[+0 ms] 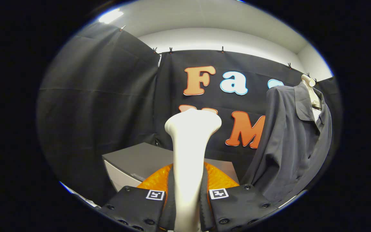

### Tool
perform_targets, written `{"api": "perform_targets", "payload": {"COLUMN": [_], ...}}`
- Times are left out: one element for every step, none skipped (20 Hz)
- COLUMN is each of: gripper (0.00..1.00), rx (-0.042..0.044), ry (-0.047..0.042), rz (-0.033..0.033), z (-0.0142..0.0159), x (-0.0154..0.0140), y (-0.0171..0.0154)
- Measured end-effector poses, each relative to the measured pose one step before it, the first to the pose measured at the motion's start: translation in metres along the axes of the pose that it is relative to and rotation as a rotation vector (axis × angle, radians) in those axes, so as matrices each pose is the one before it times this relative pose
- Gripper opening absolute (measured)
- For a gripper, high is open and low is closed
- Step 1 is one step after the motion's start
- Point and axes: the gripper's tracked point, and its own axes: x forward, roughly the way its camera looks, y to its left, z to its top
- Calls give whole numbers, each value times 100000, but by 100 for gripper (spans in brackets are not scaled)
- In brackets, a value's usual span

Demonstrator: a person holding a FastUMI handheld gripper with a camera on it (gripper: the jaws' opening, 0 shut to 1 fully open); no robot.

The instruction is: Iron the clothes twice with a garment steamer, once on the left side and once on the right side.

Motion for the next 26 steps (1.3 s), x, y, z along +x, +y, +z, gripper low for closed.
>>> {"api": "perform_targets", "payload": {"gripper": [36,36,36,36,36,36,36,36,36,37,36,36,36,36,36,36,36,36,36,36,36,36,36,36,36,37], "rx": [1143,545,354,395,534,573,982,1324,891,55,-432,-624,-559,-297,-178,-492,-137,-78,92,139,-23,-111,-90,-36,149,165], "ry": [-227,-911,-1535,-1492,-1450,-780,-539,-557,-741,-747,-753,-547,-529,-320,-82,169,91,-39,-277,117,275,786,995,568,477,249], "rz": [-100,-916,-2367,-2760,-3157,-2805,-2233,-2116,-1931,-1937,-1634,-1275,-934,-736,-664,-739,-584,-182,113,128,-37,-166,-192,-242,269,440], "z": [440,422,577,462,401,203,97,134,236,190,156,125,33,71,-126,-184,-238,-260,-205,-307,-347,-392,-514,-349,-251,-179], "x": [-1395,-1423,-1563,-1354,-1218,-814,-730,-547,-443,-78,-100,-256,-63,339,308,308,301,294,251,242,479,702,479,535,466,525], "y": [-451,-897,-1290,-1460,-1628,-1636,-1578,-1524,-1479,-1529,-1433,-1216,-1071,-711,-947,-932,-1032,-877,-783,-748,-719,-783,-617,-596,-510,-459]}}
